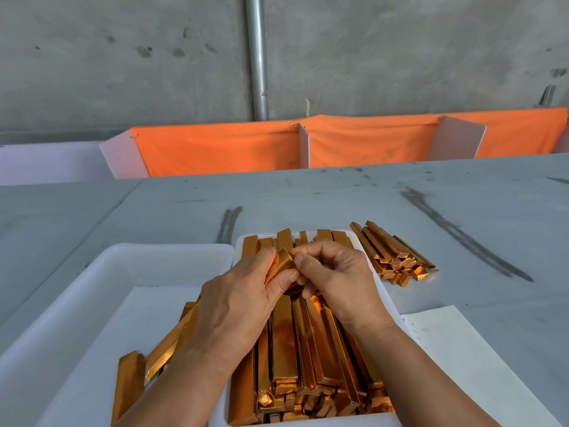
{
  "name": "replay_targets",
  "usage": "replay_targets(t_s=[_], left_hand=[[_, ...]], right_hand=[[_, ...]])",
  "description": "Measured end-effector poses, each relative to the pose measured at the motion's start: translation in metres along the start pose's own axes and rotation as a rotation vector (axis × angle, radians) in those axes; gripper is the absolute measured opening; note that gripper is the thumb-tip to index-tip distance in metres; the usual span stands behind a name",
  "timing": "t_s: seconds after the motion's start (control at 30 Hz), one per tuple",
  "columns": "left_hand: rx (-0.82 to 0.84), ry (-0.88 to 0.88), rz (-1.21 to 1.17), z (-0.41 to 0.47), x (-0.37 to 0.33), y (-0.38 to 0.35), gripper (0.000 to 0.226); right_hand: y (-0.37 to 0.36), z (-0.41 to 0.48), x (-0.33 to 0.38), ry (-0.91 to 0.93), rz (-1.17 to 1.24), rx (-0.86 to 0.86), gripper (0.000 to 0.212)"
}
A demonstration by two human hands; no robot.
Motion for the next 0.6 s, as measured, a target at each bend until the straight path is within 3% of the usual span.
replay_targets(t_s=[0.2, 0.6], left_hand=[[-0.015, -0.007, -0.023, 0.0003, -0.0002, -0.0008, 0.044], [-0.001, 0.065, -0.013, 0.0009, 0.0053, -0.0021, 0.054]], right_hand=[[0.0016, 0.0016, 0.0027, -0.089, 0.167, 0.057, 0.009], [-0.0025, -0.0022, 0.0044, 0.013, 0.028, 0.059, 0.023]])
Point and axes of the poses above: each hand's wrist, its own z-axis towards the middle knuckle, its own y-axis out of the back of the hand, x = y × z, the point moved 2 cm from there along z, towards the middle knuckle, and after that the axes turned 4 degrees about -y, right-handed, at the moved point
